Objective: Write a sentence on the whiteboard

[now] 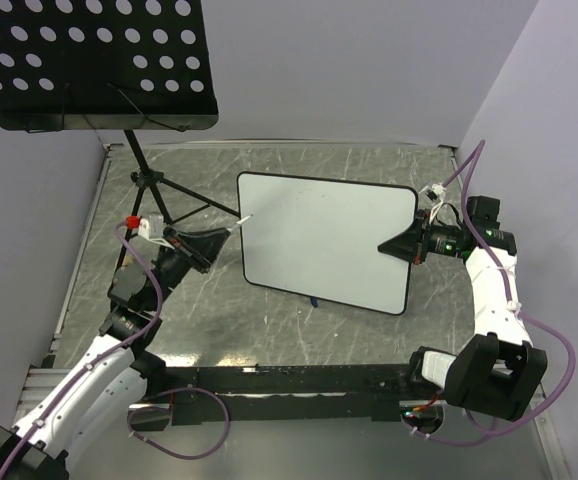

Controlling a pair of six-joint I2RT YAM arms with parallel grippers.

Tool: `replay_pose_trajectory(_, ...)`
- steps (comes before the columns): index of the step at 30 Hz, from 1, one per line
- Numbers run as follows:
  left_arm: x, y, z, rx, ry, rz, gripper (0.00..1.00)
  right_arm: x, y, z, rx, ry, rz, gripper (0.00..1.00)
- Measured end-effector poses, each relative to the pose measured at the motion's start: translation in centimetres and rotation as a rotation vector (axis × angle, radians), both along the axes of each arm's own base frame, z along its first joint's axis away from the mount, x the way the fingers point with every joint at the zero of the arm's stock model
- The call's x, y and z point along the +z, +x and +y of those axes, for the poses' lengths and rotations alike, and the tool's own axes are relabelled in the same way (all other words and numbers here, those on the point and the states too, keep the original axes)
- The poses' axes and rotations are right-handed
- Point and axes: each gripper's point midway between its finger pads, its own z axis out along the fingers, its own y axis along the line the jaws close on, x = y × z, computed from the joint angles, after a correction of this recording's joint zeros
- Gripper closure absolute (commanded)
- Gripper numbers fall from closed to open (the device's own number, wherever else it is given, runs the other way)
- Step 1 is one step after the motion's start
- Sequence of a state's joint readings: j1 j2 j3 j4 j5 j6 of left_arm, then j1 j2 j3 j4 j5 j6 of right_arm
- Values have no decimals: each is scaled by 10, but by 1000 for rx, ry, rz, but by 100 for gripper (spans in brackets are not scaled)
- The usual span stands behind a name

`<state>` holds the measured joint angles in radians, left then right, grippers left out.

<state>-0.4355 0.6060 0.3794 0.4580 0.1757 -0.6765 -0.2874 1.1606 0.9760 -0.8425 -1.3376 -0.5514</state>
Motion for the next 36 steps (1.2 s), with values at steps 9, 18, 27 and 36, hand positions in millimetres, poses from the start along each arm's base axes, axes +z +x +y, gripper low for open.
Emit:
replay_pose_trajectory(9, -9, -4, -13, -32, 23, 26, 99, 0, 0, 0, 0, 0, 1, 100)
replay_pose_trajectory(18, -14, -4, -17, -28, 32, 41, 99, 0, 0, 0, 0, 0, 1, 100)
replay_pose_trajectory(27, -1, 4, -15, -20, -53, 35, 99, 0, 0, 0, 1, 1, 1, 100)
replay_pose_trajectory(36, -19, 23, -15, 20, -43, 99, 99, -1, -1, 0, 13, 2, 8, 100)
